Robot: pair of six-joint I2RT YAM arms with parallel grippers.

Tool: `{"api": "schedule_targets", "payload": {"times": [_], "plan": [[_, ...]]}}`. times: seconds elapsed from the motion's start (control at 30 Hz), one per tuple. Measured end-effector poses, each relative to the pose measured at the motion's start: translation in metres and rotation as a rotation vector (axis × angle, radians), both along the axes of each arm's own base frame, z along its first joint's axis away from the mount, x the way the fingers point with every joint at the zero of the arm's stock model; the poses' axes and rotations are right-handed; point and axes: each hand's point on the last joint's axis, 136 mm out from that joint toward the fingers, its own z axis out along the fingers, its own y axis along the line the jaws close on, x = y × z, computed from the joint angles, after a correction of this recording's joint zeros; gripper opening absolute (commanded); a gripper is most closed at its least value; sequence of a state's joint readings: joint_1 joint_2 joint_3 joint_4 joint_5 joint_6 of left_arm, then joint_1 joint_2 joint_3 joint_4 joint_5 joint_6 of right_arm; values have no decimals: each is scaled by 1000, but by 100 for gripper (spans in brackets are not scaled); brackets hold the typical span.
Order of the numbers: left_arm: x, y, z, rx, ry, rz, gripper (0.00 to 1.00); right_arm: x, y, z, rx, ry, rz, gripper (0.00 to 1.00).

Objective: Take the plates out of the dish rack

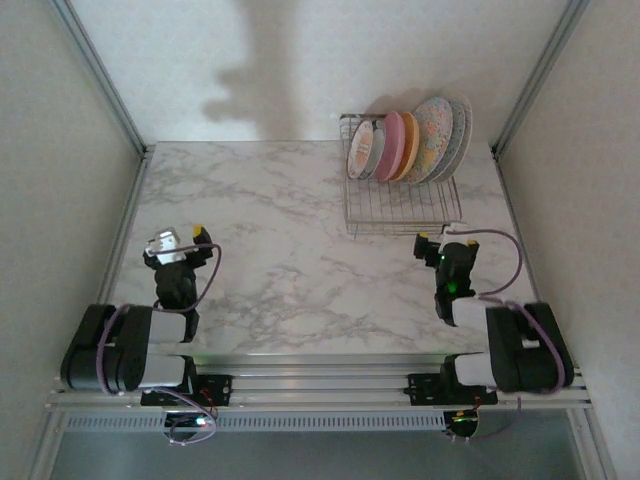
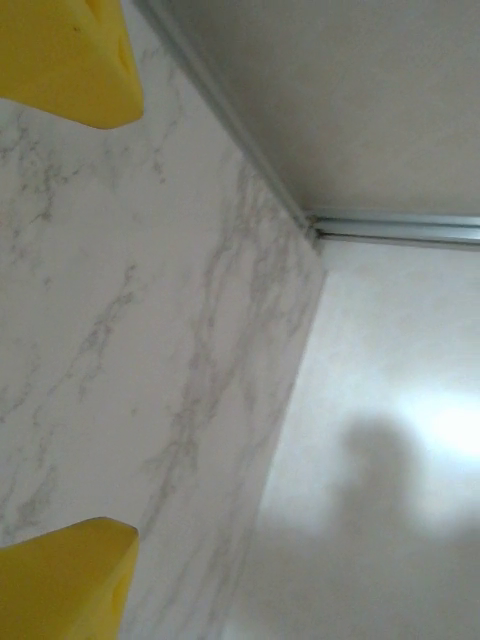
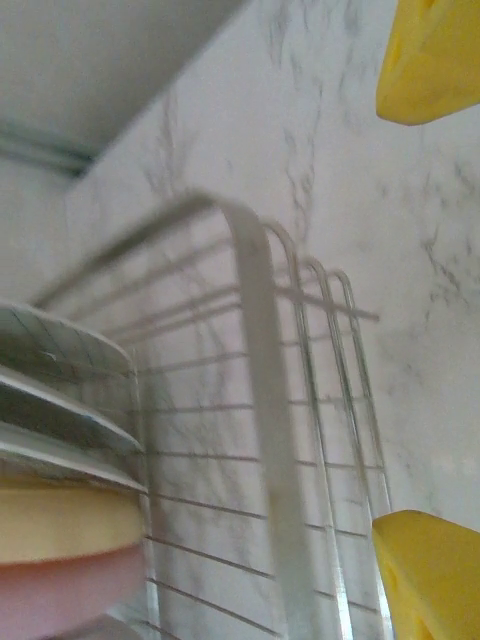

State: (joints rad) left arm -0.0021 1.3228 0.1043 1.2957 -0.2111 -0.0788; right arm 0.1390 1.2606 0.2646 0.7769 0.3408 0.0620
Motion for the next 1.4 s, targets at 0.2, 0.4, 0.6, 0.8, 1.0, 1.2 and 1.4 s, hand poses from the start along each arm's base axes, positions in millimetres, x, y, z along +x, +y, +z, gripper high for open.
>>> {"api": "schedule_targets", "payload": {"times": [0.2, 0.4, 0.6, 0.8, 1.0, 1.2, 1.4], "plan": [[-17, 7, 30, -61, -104, 82, 99, -51, -39, 70, 78, -155, -230, 99], [-18, 1, 73, -117, -167, 107, 99, -95, -62, 159, 153, -221, -359, 99], [25, 4, 182, -521, -269, 126, 100, -91, -49, 259, 435, -350, -263, 99], [76, -23, 150, -720, -64, 11, 100, 10, -32, 204, 436, -43, -237, 98], [80, -130, 105, -713, 228, -252, 100, 67, -48, 125, 396, 100, -189, 92], [53, -192, 127, -658, 255, -472, 99, 91, -70, 73, 399, 42, -52, 85], [30, -204, 148, -628, 214, -557, 98, 117, -54, 64, 377, -24, 153, 81]]}}
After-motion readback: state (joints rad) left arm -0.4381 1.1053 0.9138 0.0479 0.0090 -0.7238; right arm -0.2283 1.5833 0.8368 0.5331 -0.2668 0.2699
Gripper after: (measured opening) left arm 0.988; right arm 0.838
